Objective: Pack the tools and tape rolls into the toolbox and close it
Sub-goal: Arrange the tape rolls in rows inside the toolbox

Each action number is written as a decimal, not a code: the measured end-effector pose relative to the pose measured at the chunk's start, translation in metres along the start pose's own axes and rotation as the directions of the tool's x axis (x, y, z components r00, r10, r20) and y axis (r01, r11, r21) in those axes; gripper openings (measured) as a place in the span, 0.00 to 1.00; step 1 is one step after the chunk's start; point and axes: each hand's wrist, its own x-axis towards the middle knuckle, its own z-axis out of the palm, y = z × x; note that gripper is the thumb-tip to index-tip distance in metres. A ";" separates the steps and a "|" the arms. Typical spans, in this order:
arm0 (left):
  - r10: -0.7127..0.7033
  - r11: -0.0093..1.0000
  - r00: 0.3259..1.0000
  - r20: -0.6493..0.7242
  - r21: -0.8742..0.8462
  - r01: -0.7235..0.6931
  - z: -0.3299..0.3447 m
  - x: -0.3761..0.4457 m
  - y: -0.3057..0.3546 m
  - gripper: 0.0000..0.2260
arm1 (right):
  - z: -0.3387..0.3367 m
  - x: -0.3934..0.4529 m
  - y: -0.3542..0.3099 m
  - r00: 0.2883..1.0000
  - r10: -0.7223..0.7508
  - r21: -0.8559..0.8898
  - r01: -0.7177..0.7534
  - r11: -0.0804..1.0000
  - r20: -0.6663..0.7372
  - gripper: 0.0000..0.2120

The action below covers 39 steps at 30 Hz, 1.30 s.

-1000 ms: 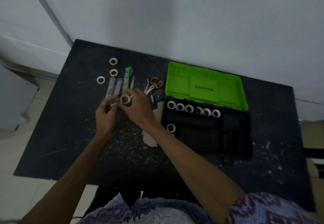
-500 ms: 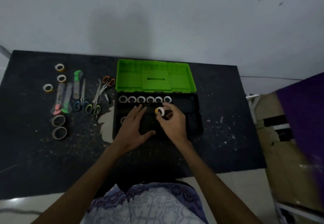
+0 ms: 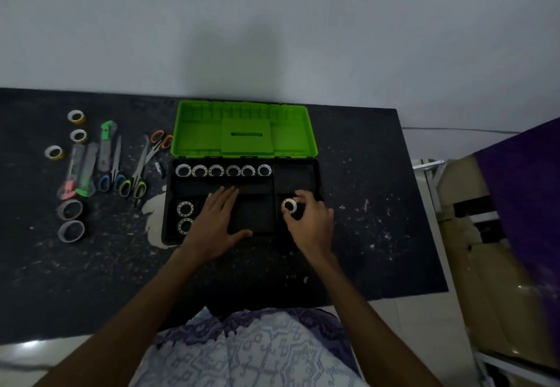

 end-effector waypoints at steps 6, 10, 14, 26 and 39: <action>-0.052 0.998 0.999 -0.016 -0.040 0.052 0.001 -0.002 0.004 0.44 | 0.008 -0.001 0.006 0.999 -0.037 0.030 0.037 0.999 0.028 0.24; -0.063 0.997 0.998 -0.014 -0.041 0.062 0.001 -0.001 0.008 0.43 | 0.008 -0.009 0.012 0.997 -0.061 0.100 0.066 0.993 -0.052 0.17; -0.042 0.998 0.998 0.052 -0.041 0.044 -0.007 0.001 0.004 0.41 | 0.008 -0.002 -0.006 0.988 -0.135 0.164 0.146 0.976 -0.079 0.13; -0.432 0.846 0.872 -0.232 -0.438 0.303 -0.099 -0.035 -0.125 0.13 | 0.087 0.057 -0.198 0.788 -0.595 0.344 0.520 0.782 0.162 0.11; -0.681 0.715 0.707 -0.192 -0.387 0.583 -0.152 -0.012 -0.304 0.11 | 0.237 0.107 -0.327 0.725 -0.592 0.099 0.600 0.794 0.351 0.23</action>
